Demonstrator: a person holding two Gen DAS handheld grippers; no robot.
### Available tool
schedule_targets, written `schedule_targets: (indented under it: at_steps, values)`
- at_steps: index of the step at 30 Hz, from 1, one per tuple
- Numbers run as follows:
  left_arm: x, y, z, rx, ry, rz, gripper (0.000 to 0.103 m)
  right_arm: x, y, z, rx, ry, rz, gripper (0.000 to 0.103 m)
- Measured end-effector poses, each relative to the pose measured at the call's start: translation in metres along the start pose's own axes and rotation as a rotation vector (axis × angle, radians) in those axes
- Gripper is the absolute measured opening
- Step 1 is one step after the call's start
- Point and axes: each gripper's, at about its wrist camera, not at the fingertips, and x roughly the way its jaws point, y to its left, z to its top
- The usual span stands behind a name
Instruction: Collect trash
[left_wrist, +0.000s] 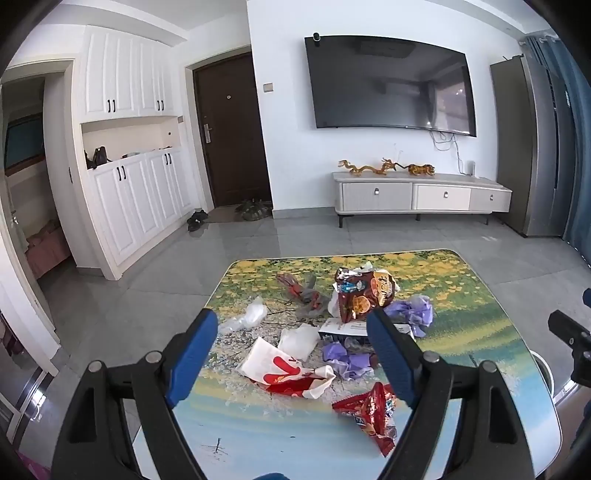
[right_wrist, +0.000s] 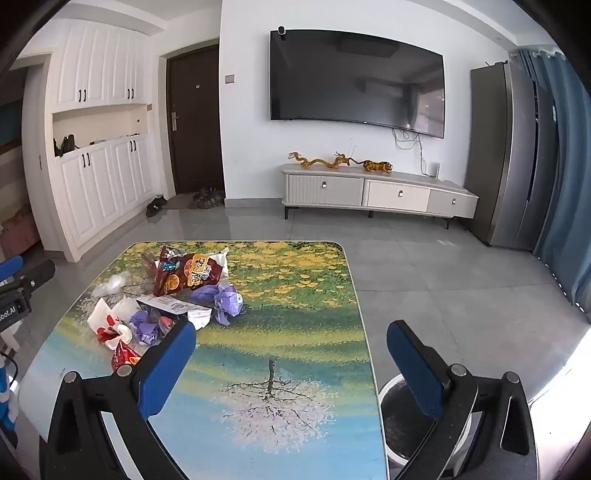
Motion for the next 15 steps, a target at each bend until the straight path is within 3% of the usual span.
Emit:
schedule_targets:
  at_steps: [15]
  values:
    - [0.004, 0.016, -0.001, -0.033, 0.010, 0.037, 0.082, 0.009, 0.001, -0.008, 0.002, 0.006, -0.001, 0.103]
